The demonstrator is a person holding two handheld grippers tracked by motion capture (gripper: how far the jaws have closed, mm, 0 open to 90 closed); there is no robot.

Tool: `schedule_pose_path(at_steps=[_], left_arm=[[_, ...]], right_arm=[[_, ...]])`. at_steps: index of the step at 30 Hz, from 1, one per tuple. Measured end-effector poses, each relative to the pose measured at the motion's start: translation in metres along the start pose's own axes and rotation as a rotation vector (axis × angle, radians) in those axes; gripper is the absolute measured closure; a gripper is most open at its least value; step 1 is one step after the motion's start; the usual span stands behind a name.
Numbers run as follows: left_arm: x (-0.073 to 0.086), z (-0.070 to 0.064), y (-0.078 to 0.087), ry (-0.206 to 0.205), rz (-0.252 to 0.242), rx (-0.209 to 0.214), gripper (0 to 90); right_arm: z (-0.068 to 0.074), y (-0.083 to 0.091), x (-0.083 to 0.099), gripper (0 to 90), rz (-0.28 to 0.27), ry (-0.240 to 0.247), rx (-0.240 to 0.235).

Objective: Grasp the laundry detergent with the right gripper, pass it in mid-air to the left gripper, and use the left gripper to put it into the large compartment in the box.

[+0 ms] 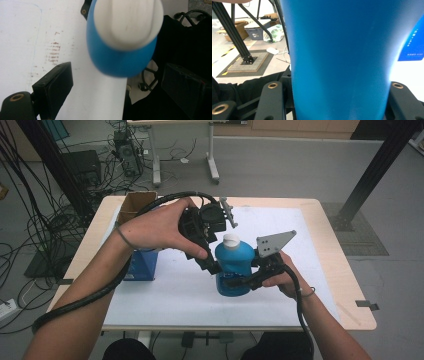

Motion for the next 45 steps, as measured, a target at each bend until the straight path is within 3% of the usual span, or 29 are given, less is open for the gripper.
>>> schedule_pose_path(at_steps=[9, 19, 45], left_arm=[[-0.010, -0.006, -0.007, -0.027, -0.011, 0.020, 10.4], [-0.018, -0.008, -0.010, -0.038, -0.013, 0.013, 10.2], [-0.019, -0.009, -0.009, -0.037, -0.011, 0.009, 10.0]], right_arm=[[0.003, -0.009, -0.006, 44.3, -0.003, 0.012, -0.017], [0.003, -0.015, -0.008, 44.3, -0.002, 0.016, -0.026], [0.003, -0.014, -0.006, 44.3, 0.001, 0.017, -0.017]])
Point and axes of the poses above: each handheld gripper's, and its own axes: y roughly backward along the jaws, x roughly out of its underside, z roughly to its left, the point moved 1 cm from there along -y, roughly forward along the jaws, and after that the axes turned 2 degrees about z, right-handed, at the moved point
